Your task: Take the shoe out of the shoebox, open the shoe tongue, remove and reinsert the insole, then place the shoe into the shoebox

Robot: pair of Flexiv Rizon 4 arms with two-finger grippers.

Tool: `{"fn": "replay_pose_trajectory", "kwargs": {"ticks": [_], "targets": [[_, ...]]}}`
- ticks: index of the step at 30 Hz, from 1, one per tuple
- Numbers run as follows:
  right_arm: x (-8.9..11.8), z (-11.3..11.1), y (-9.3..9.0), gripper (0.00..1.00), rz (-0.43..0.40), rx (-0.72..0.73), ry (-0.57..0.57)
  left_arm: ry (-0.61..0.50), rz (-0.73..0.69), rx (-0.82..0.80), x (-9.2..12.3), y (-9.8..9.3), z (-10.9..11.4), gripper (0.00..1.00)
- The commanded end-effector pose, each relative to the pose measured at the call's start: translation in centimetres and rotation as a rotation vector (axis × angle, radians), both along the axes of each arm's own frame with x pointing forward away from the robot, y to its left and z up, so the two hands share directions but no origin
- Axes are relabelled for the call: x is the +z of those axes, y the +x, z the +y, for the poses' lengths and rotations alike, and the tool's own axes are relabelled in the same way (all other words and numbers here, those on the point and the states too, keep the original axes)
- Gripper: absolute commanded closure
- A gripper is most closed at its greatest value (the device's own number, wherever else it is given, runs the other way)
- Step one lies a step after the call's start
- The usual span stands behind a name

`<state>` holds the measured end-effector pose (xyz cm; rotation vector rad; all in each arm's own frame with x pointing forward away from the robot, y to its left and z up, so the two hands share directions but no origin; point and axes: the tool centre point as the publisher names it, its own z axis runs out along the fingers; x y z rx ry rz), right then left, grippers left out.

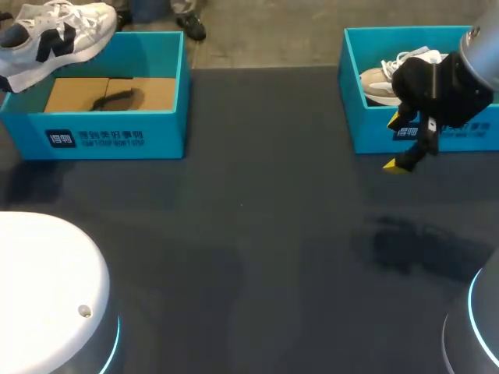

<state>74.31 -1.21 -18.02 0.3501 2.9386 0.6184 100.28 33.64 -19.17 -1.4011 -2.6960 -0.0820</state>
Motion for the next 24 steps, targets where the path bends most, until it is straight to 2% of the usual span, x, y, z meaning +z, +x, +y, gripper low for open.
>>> {"fn": "replay_pose_trajectory", "kwargs": {"ticks": [1, 4, 22, 23, 24], "targets": [[-0.08, 0.12, 0.06, 0.0, 0.001, -0.002, -0.003, 0.047, -0.002, -0.742, 0.92, 0.56, 0.08, 1.0], [-0.08, 0.12, 0.06, 0.0, 0.001, -0.002, -0.003, 0.055, -0.02, -0.801, 1.33, 0.53, 0.19, 1.0], [-0.08, 0.12, 0.06, 0.0, 0.001, -0.002, -0.003, 0.055, -0.02, -0.801, 1.33, 0.53, 0.19, 1.0], [-0.08, 0.12, 0.06, 0.0, 0.001, -0.002, -0.003, 0.012, -0.043, -0.789, 1.29, 0.54, 0.44, 1.0], [-0.08, 0.12, 0.06, 0.0, 0.001, -0.002, -0.003, 0.035, -0.018, -0.796, 1.2, 0.57, 0.42, 1.0]]}}
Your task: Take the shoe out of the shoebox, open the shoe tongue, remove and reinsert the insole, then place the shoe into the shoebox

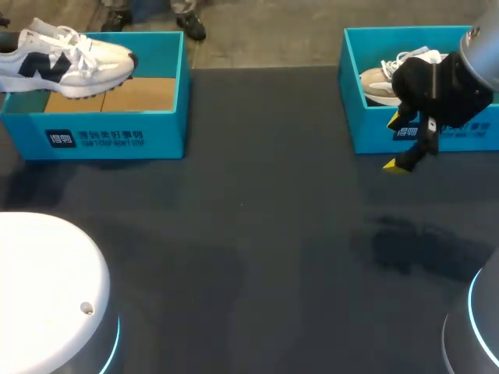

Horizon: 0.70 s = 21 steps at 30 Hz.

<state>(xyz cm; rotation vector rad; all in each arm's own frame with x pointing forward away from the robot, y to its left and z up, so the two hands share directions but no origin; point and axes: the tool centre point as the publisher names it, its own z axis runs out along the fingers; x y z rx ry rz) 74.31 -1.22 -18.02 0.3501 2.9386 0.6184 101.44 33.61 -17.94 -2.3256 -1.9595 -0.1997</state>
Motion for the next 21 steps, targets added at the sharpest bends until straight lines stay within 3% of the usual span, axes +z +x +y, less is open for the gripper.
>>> {"fn": "replay_pose_trajectory", "kwargs": {"ticks": [1, 10, 21], "targets": [[-0.1, 0.1, 0.1, 0.0, 0.001, -0.002, -0.003, -0.033, -0.02, 0.023, -0.1, -0.5, 0.5, 1.0], [-0.1, 0.1, 0.1, 0.0, 0.001, -0.002, -0.003, -0.022, 0.0, 0.064, -1.3, 0.3, 0.7, 1.0], [-0.1, 0.1, 0.1, 0.0, 0.001, -0.002, -0.003, -0.015, -0.003, 0.107, -2.9, 3.5, -0.4, 1.0]]}}
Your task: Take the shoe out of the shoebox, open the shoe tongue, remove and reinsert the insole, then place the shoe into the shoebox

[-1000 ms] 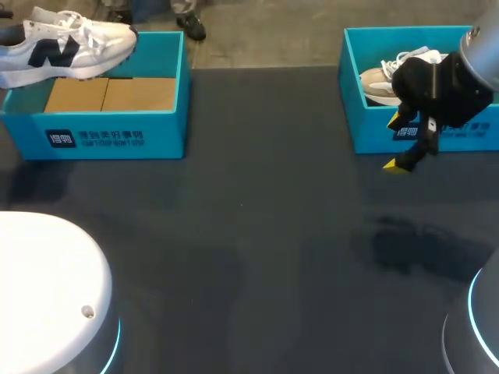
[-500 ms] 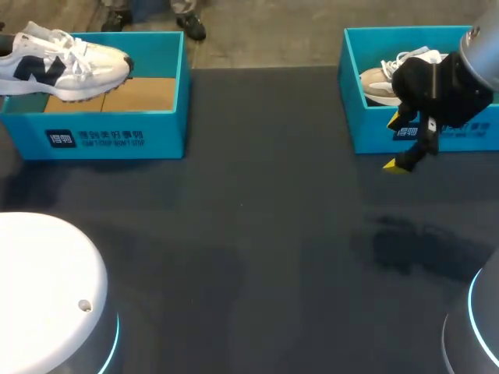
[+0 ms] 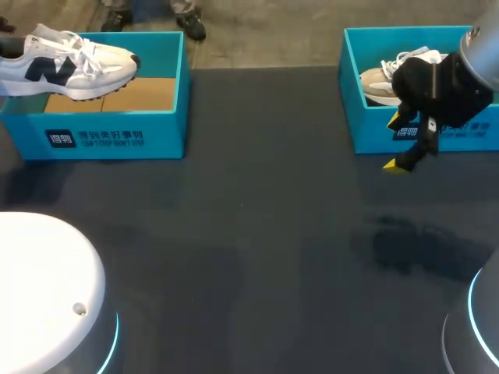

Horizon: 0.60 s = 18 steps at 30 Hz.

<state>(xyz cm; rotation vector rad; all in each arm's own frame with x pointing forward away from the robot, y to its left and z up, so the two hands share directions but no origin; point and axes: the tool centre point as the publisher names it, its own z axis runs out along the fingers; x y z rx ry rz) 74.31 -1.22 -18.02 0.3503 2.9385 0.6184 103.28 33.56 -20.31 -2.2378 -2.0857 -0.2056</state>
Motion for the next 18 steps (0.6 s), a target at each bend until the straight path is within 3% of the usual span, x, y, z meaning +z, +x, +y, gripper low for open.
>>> {"fn": "replay_pose_trajectory", "kwargs": {"ticks": [1, 7, 18], "targets": [[-0.1, 0.1, 0.1, 0.0, 0.001, -0.002, -0.003, -0.001, 0.021, 0.007, -0.7, 1.9, -0.6, 1.0], [-0.1, 0.1, 0.1, 0.0, 0.001, -0.002, -0.003, -0.005, 0.012, 0.039, -1.8, 3.1, -1.5, 1.0], [-0.1, 0.1, 0.1, 0.0, 0.001, -0.002, -0.003, -0.023, 0.023, 0.064, -6.1, 4.2, -3.2, 1.0]]}}
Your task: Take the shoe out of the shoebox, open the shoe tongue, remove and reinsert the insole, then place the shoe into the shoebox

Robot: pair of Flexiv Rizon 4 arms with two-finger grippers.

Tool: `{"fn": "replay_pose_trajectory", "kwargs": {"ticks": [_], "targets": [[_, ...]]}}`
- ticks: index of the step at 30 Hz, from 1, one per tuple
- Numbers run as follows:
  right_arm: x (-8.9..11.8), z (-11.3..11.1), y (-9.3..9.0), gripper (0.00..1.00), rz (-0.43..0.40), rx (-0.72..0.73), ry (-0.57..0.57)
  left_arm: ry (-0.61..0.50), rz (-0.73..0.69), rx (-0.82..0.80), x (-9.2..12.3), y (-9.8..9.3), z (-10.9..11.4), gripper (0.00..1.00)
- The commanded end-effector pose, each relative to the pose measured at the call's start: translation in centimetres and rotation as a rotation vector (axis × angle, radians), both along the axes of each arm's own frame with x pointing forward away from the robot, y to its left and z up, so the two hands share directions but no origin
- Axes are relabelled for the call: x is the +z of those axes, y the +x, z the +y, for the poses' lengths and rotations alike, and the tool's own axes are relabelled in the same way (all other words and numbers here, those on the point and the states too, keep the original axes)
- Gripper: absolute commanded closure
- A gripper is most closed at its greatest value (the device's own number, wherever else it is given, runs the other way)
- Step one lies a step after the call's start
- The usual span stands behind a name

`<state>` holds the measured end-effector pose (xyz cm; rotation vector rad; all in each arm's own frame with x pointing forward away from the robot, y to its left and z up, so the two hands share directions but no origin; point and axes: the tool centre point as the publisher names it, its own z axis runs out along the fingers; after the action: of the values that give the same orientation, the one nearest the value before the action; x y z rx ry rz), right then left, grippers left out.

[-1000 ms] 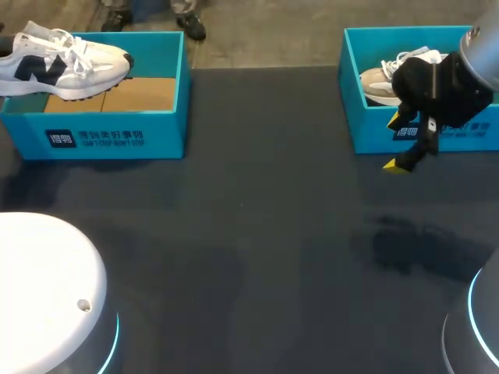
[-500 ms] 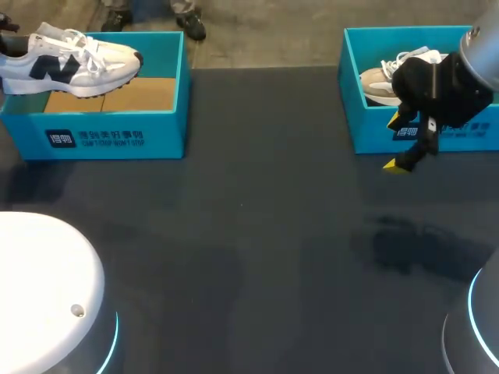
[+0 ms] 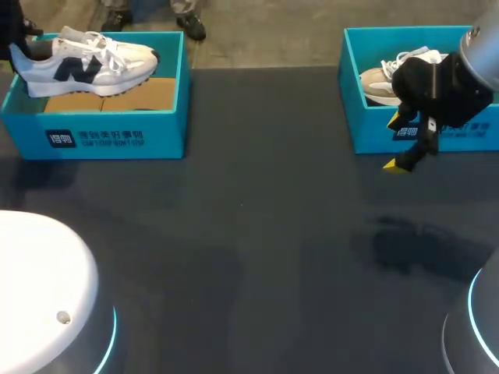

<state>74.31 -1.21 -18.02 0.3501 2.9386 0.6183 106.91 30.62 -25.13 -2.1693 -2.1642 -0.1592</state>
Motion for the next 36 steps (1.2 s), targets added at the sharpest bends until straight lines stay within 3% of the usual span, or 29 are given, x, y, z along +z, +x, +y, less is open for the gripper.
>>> {"fn": "replay_pose_trajectory", "kwargs": {"ticks": [1, 12, 22, 36], "targets": [[-0.1, 0.1, 0.1, 0.0, 0.001, -0.002, -0.003, 0.01, 0.008, 0.0, -1.6, 0.6, -0.4, 1.0], [-0.1, 0.1, 0.1, 0.0, 0.001, -0.002, -0.003, 0.02, 0.032, -0.012, -5.2, 0.0, -0.4, 1.0], [-0.1, 0.1, 0.1, 0.0, 0.001, -0.002, -0.003, 0.027, 0.056, -0.021, -6.9, -1.1, -0.5, 1.0], [-0.1, 0.1, 0.1, 0.0, 0.001, -0.002, -0.003, 0.045, 0.077, -0.033, -9.0, -1.3, -0.4, 1.0]]}}
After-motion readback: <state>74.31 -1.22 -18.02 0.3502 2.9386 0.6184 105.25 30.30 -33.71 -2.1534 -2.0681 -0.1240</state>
